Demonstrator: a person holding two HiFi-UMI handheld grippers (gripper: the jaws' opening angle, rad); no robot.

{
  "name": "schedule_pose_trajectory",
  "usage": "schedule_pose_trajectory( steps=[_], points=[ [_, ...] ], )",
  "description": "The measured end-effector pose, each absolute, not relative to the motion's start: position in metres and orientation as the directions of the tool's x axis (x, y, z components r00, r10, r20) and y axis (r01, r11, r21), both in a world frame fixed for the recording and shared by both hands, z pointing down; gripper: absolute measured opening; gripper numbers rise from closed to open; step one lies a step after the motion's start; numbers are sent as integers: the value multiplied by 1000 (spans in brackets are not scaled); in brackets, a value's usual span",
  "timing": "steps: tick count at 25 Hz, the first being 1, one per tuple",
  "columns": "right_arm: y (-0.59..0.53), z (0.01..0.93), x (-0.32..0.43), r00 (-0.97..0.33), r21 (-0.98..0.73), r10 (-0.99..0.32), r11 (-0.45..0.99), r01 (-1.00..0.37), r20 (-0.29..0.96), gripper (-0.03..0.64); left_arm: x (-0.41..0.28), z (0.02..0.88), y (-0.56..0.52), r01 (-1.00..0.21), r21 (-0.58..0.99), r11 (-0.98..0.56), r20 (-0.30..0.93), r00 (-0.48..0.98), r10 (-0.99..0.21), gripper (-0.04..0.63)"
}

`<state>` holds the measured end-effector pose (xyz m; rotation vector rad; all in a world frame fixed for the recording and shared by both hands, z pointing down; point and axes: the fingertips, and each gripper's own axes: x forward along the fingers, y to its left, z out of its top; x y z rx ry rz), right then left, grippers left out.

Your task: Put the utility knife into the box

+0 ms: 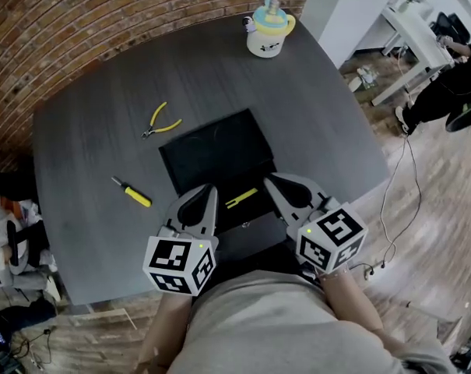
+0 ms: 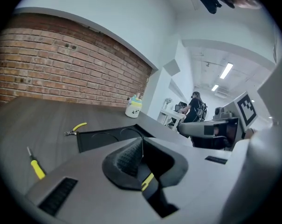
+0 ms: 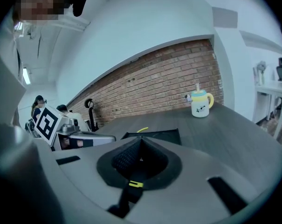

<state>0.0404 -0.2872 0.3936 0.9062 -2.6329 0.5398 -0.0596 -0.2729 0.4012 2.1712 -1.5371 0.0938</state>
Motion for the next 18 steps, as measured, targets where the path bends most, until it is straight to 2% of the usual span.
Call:
schedule_pose_trajectory(
  steps=[11,18],
  points=[
    [-271,394,27,-795,-262,-471,770,-582,382,6,-50,404,-259,-906,334,-260,340,372,-864,25],
    [-269,401,29,-788,-270,-480,758,-594,386,6,-42,407,-256,-902,333,-276,351,390,-851,25]
  ],
)
